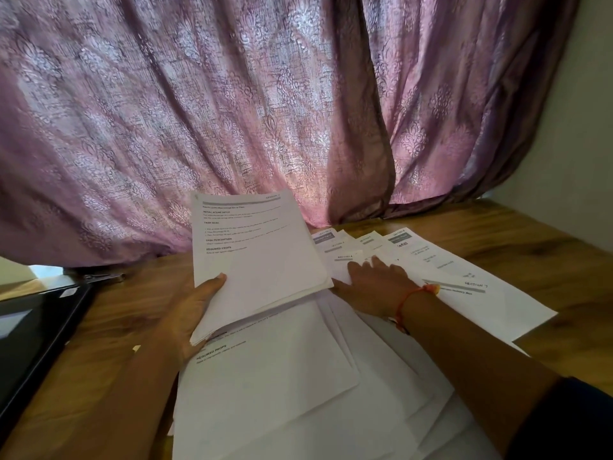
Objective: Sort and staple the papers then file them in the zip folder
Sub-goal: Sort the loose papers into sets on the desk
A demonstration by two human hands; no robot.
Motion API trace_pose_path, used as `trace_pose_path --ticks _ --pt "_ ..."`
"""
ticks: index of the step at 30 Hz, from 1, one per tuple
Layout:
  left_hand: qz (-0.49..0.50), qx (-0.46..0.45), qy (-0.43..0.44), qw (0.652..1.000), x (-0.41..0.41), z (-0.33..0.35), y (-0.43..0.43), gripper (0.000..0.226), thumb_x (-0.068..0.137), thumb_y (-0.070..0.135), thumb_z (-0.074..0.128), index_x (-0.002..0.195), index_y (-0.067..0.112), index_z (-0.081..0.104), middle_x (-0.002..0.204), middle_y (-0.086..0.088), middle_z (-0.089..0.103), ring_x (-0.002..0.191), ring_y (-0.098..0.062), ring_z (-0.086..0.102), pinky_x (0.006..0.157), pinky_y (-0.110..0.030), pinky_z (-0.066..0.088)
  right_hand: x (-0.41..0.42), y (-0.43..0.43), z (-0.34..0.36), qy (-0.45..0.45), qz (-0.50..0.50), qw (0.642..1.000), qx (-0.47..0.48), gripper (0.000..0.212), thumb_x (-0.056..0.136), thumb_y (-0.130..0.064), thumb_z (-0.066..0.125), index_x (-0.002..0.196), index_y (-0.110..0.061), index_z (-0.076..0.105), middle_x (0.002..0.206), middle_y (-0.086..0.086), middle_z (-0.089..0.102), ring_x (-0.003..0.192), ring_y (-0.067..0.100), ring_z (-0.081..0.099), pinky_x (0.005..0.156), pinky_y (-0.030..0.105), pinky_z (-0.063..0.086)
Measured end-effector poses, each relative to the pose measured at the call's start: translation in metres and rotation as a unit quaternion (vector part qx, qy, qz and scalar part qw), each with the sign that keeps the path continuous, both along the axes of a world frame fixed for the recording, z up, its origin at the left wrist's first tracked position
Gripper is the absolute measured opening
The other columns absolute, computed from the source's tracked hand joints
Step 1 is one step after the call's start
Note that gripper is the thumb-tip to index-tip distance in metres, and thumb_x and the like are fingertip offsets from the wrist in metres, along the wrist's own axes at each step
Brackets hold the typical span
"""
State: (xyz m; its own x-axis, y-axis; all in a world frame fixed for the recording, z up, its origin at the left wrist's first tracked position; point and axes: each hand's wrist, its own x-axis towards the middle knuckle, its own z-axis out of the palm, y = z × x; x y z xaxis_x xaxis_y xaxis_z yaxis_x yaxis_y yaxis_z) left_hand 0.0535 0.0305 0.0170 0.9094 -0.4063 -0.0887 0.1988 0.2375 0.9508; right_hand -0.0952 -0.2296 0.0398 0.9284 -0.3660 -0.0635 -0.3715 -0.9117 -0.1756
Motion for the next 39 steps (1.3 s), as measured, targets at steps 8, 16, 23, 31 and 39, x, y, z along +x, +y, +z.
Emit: trace_pose_path --ticks 8,16,23,31,39 --pt "0.009 0.028 -0.023 0.999 0.007 -0.005 0.002 0.043 0.09 0.028 0.073 0.131 0.02 0.065 0.121 -0.009 0.073 0.109 -0.03 0.071 0.09 -0.043 0.057 0.006 0.001 -0.013 -0.014 0.059 0.995 0.075 0.086 0.087 -0.079 0.021 0.156 -0.029 0.009 0.165 -0.003 -0.004 0.152 0.026 -0.003 0.121 0.051 0.005" --pt "0.006 0.023 -0.029 0.999 0.007 -0.006 0.0 0.043 0.091 0.026 0.071 0.133 0.02 0.064 0.123 -0.007 0.073 0.11 -0.028 0.071 0.078 -0.037 0.062 -0.001 0.011 -0.007 0.047 -0.022 0.998 0.031 0.101 0.083 -0.083 0.017 0.156 -0.014 0.015 0.164 0.015 0.003 0.15 0.035 0.004 0.12 0.054 0.006" --pt "-0.004 0.021 -0.026 0.999 0.005 -0.006 0.0 0.04 0.093 0.024 0.069 0.132 0.018 0.064 0.122 -0.008 0.073 0.108 -0.028 0.072 0.074 -0.036 0.063 0.008 0.004 -0.014 0.019 0.021 0.998 0.048 0.091 0.088 -0.078 0.021 0.156 -0.018 0.014 0.165 0.005 0.002 0.151 0.029 -0.001 0.121 0.052 0.004" --pt "0.004 0.037 -0.052 0.998 0.01 -0.009 0.002 0.045 0.09 0.025 0.071 0.134 0.02 0.063 0.124 -0.008 0.072 0.115 -0.032 0.069 0.1 -0.048 0.052 0.004 0.01 -0.01 0.034 -0.041 0.998 0.013 0.086 0.09 -0.075 0.021 0.15 -0.013 0.024 0.16 0.025 0.011 0.147 0.043 0.01 0.119 0.054 0.011" --pt "0.002 0.044 -0.054 0.998 0.006 -0.007 0.0 0.041 0.091 0.024 0.07 0.132 0.019 0.065 0.122 -0.008 0.073 0.112 -0.03 0.07 0.101 -0.046 0.049 0.007 0.003 -0.011 0.019 0.022 0.999 0.025 0.077 0.096 -0.065 0.024 0.155 -0.015 0.016 0.164 0.013 0.006 0.15 0.035 0.005 0.121 0.051 0.007"
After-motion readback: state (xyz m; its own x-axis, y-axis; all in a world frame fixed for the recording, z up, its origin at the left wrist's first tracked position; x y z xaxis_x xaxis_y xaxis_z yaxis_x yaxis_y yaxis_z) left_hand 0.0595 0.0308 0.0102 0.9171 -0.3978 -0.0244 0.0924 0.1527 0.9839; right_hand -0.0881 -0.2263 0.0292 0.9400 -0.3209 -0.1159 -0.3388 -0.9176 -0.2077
